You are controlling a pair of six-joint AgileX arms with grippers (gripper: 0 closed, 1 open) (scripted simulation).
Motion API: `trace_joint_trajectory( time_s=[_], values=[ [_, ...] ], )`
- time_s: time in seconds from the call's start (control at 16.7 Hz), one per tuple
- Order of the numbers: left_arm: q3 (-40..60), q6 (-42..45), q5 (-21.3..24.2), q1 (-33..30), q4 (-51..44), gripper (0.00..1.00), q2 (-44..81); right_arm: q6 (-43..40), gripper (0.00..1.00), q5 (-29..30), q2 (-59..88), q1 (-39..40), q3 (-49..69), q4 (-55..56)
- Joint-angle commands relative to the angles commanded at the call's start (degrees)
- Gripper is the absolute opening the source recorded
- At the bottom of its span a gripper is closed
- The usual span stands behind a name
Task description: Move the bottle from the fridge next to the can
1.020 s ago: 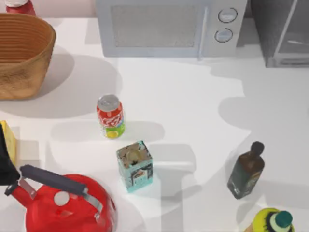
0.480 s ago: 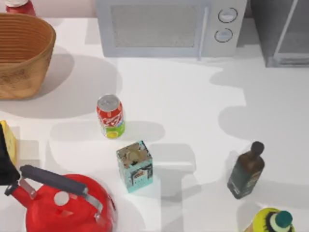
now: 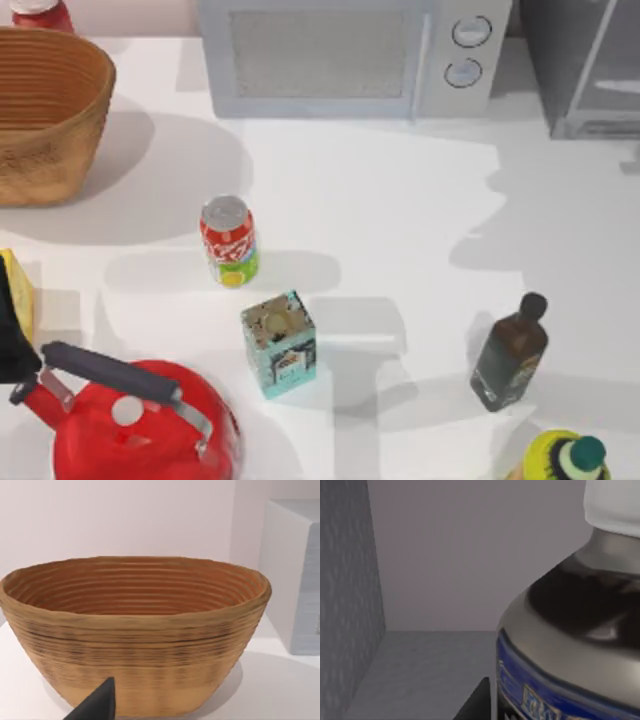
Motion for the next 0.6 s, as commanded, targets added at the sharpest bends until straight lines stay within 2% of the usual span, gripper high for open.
trace_joint_trajectory(
  time_s=[0.24,0.6],
  values=[
    [0.0,0.0,0.0,0.0,0.0,1.00,0.0,0.0,0.00,-0.9,-4.4,-1.0,-6.0,2.0],
    [0.0,0.0,0.0,0.0,0.0,1.00,0.0,0.3,0.00,-0.2,-4.1,0.0,-5.4,2.2]
  ],
)
